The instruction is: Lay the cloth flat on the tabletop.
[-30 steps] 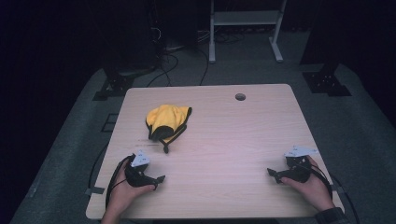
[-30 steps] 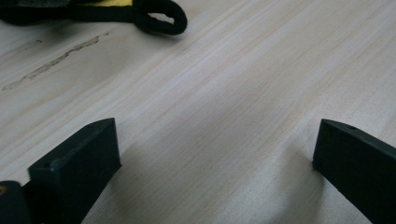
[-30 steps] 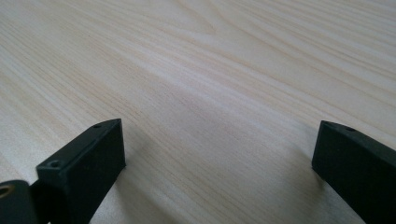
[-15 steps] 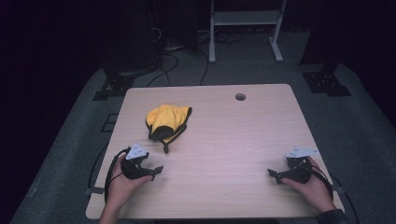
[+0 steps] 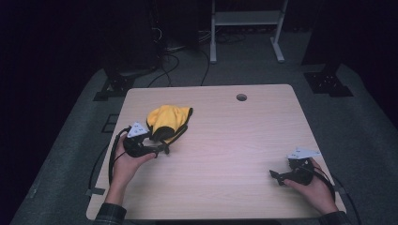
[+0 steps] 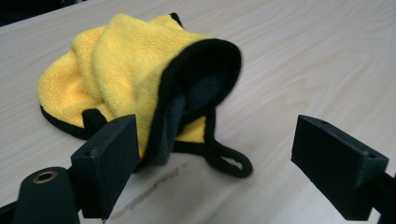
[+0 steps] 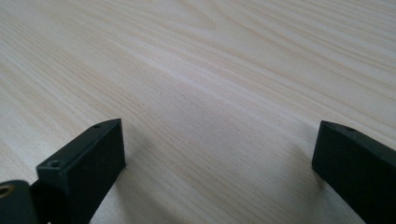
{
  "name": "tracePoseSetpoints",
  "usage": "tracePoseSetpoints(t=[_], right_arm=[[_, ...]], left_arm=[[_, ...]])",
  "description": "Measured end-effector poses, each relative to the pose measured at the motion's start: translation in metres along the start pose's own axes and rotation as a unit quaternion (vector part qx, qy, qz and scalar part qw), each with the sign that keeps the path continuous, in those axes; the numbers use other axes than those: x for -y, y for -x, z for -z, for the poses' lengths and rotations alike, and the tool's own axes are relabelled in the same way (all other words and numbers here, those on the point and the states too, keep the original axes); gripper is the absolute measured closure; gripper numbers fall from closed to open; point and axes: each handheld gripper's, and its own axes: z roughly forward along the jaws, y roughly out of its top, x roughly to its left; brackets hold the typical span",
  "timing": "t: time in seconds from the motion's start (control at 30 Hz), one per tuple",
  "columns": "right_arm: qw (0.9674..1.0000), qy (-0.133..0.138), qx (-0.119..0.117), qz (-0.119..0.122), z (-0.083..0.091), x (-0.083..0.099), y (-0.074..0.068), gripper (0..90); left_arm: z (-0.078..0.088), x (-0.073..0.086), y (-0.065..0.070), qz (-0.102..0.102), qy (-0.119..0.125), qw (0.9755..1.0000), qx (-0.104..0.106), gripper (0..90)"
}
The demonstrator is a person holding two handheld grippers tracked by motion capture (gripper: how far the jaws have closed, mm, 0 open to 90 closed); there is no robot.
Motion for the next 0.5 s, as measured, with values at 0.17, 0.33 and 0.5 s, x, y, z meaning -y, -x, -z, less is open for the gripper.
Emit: tracePoseSetpoints(t=[0.17,0.33,0.5], right_arm=[[1.0000,0.000,0.001,0.000,0.000,0.000,0.000,1.6],[1.0000,0.000,0.000,-0.001,-0.001,-0.001,0.001,1.6],[1.0000,0.000,0.000,0.000,-0.002,-0.002,0.001,1.5]], left_arm=[[-0.017,-0.005,-0.008,-0.001,-0.014,0.9998,-0.014,13.7],[-0.035,-0.004,-0.013,0.002,-0.030,0.9992,-0.025,14.3],[-0.049,-0.003,-0.016,-0.007,-0.049,0.9978,-0.042,14.5]])
